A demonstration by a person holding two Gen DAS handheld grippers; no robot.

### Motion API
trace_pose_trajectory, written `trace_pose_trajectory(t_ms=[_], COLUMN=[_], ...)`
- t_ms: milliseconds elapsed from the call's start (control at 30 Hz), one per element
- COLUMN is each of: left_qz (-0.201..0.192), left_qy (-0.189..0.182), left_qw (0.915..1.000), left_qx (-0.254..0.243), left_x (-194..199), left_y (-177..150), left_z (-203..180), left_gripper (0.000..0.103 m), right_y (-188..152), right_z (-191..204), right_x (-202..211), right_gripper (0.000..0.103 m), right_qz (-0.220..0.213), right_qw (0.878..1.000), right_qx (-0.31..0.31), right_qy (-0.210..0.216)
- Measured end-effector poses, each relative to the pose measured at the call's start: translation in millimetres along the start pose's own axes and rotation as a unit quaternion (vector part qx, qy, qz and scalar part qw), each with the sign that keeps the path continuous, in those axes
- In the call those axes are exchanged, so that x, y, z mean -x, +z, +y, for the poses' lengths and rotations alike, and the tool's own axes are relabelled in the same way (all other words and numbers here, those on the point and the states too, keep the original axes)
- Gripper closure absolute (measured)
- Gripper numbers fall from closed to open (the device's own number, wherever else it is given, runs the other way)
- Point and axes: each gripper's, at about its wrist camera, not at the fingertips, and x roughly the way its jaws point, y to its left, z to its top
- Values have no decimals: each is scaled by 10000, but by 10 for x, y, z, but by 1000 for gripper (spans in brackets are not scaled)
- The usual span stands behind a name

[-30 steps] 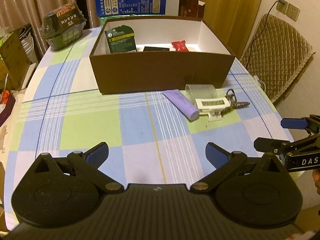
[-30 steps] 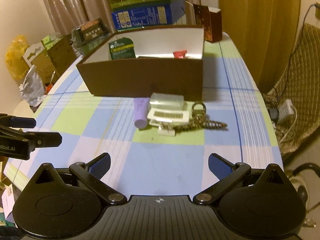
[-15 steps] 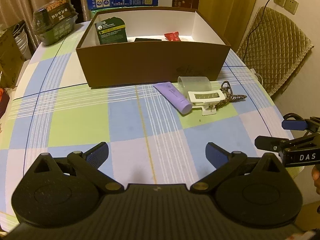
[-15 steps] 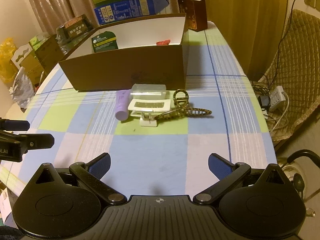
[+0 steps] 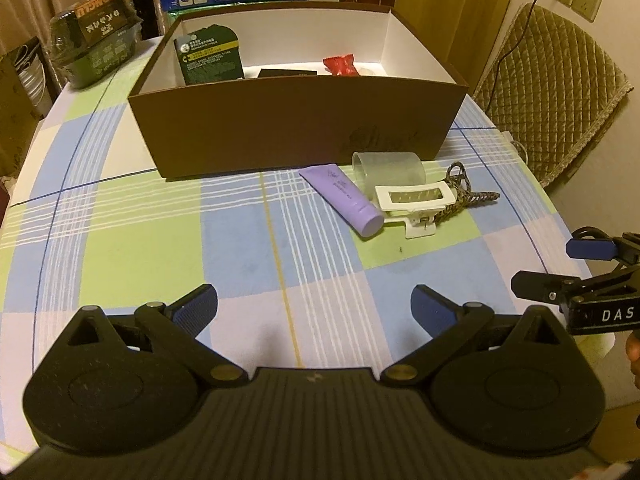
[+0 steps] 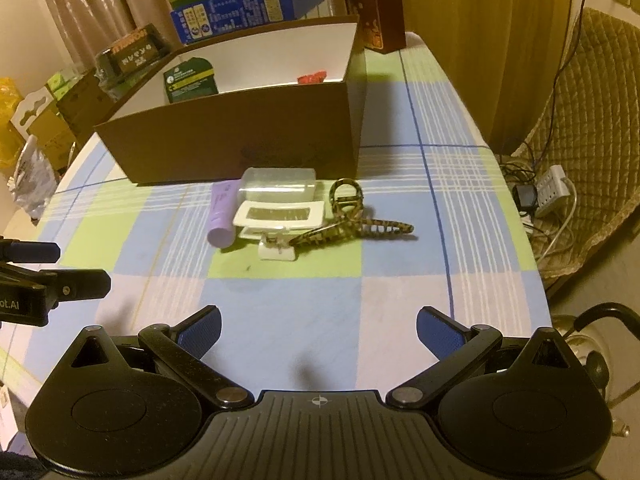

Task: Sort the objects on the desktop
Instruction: 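Move the left tool toward the purple tube while the right tool reaches the braided keychain, then close the left tool on the purple tube while the right tool grips the keychain lanyard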

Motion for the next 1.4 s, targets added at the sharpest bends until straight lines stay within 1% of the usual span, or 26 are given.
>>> trace_pose_trajectory(t_ms=[100,200,300,367,433,567,633,833,967,1067,1133,1267,1300,1333,1367,1400], left_qz=[10,70,96,95,118,121,99,112,180,268,307,282,277,311,348,401], left_qy=[-38,-108,-128,-156,-188,-213,-226,-237,-233,-259,-248,-340,-347,-344,-374,-434], left_qw=[10000,9999,9999,9998,9997,9997,9996,9996,9993,9990,9989,9989,9989,9988,9985,9981], left_qx=[-21,-32,-47,-53,-53,-99,-127,-126,-237,-245,-246,-131,-138,-181,-204,-194], left_x=[-104,-250,-397,-492,-587,-730,-780,-938,-1080,-1191,-1255,-1326,-1344,-1371,-1396,-1417], left_y=[45,108,177,232,291,419,479,607,665,693,707,748,761,770,775,774], left_z=[-15,-24,-41,-54,-68,-98,-108,-129,-157,-147,-121,-18,1,10,23,37], left_gripper=[4,4,4,5,5,5,5,6,14,20,22,22,24,29,36,38], right_y=[67,144,221,263,311,402,441,496,505,522,528,521,520,518,517,519], right_z=[-102,-224,-298,-307,-302,-281,-267,-286,-339,-405,-481,-580,-600,-609,-616,-614], right_x=[-86,-175,-259,-301,-365,-507,-594,-835,-902,-931,-946,-959,-963,-954,-953,-950], right_gripper=[2,2,2,8,26,39,47,61,65,66,68,68,68,68,68,68], right_qz=[-157,-307,-413,-538,-588,-650,-608,-420,-330,-254,-206,-159,-149,-161,-162,-163], right_qw=[9997,9989,9984,9980,9980,9977,9979,9988,9991,9989,9989,9983,9981,9980,9980,9979], right_qx=[-86,-232,-252,-154,-15,109,155,212,217,187,94,-9,-44,-67,-88,-93], right_qy=[-139,-263,-303,-298,-250,-148,-134,-120,-125,-339,-409,-562,-593,-608,-612,-616])
